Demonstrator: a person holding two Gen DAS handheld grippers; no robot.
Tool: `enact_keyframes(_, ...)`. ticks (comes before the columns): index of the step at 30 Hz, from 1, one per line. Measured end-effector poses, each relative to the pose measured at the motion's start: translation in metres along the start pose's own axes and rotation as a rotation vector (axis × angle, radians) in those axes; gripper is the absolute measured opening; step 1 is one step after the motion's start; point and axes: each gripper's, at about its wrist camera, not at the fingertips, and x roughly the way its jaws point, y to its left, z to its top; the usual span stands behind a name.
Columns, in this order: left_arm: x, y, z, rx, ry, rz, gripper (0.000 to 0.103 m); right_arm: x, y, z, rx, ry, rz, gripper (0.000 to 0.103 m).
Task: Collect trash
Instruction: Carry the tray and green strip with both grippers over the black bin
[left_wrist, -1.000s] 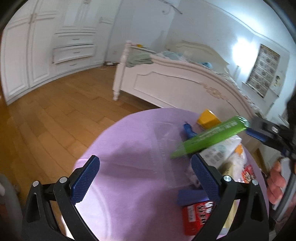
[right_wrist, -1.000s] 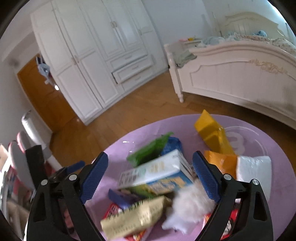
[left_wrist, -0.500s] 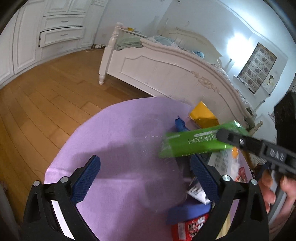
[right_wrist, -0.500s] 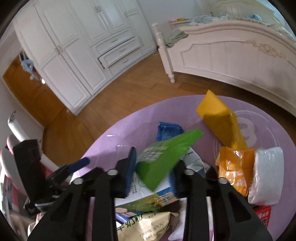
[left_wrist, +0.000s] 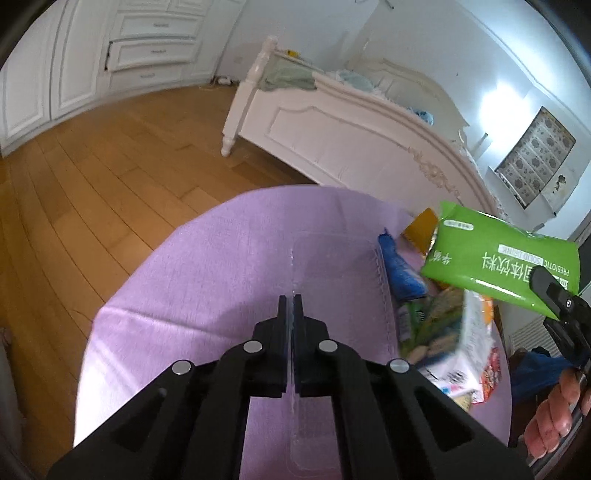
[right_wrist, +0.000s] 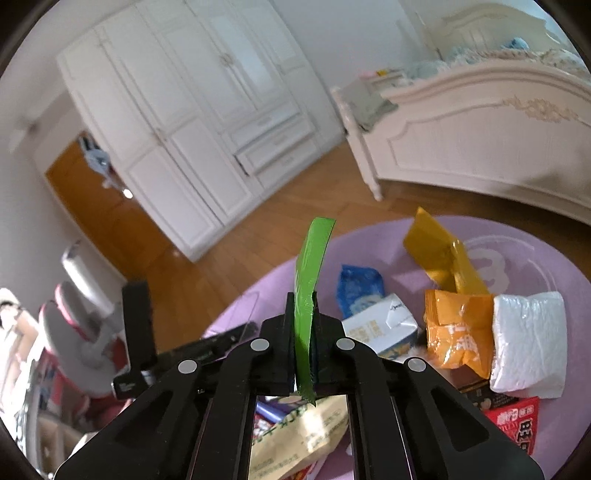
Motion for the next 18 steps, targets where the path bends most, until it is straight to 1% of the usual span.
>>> enact_keyframes(2,-0.017,-0.006,0.0,-0.006,-0.036,-0.014,0.003,-0.02,-0.003,-0.002,-0.01,-0.041,0.019,0.006)
enact_keyframes(5,-0.045,-0.031,0.002,0.02,-0.077,-0.053,0.003,-0.055,-0.016,-0.007,-0.005,-0.106,0.047,0.006)
enact_keyframes(6,-0.054,-0.048,0.002,0.046,-0.088,-0.071,0.003,-0.07,-0.025,-0.01,0.005,-0.132,0.056,0.006)
enact_keyframes(9,-0.061,-0.09,0.002,0.098,-0.087,-0.128,0.003,-0.115,-0.051,-0.019,0.04,-0.204,0.055,0.006)
enact_keyframes(11,-0.055,-0.125,-0.001,0.141,-0.068,-0.172,0.003,-0.142,-0.07,-0.028,0.061,-0.248,0.027,0.006)
enact_keyframes(14,-0.034,-0.186,-0.008,0.222,-0.022,-0.247,0.003,-0.185,-0.114,-0.046,0.111,-0.309,-0.051,0.006)
enact_keyframes(16,-0.011,-0.232,-0.021,0.281,0.031,-0.309,0.003,-0.21,-0.143,-0.061,0.152,-0.332,-0.103,0.006)
enact_keyframes(17,-0.003,-0.245,-0.025,0.299,0.047,-0.323,0.003,-0.224,-0.16,-0.07,0.176,-0.343,-0.142,0.006)
enact_keyframes(18,0.011,-0.271,-0.035,0.329,0.08,-0.356,0.003,-0.23,-0.17,-0.075,0.188,-0.348,-0.167,0.006)
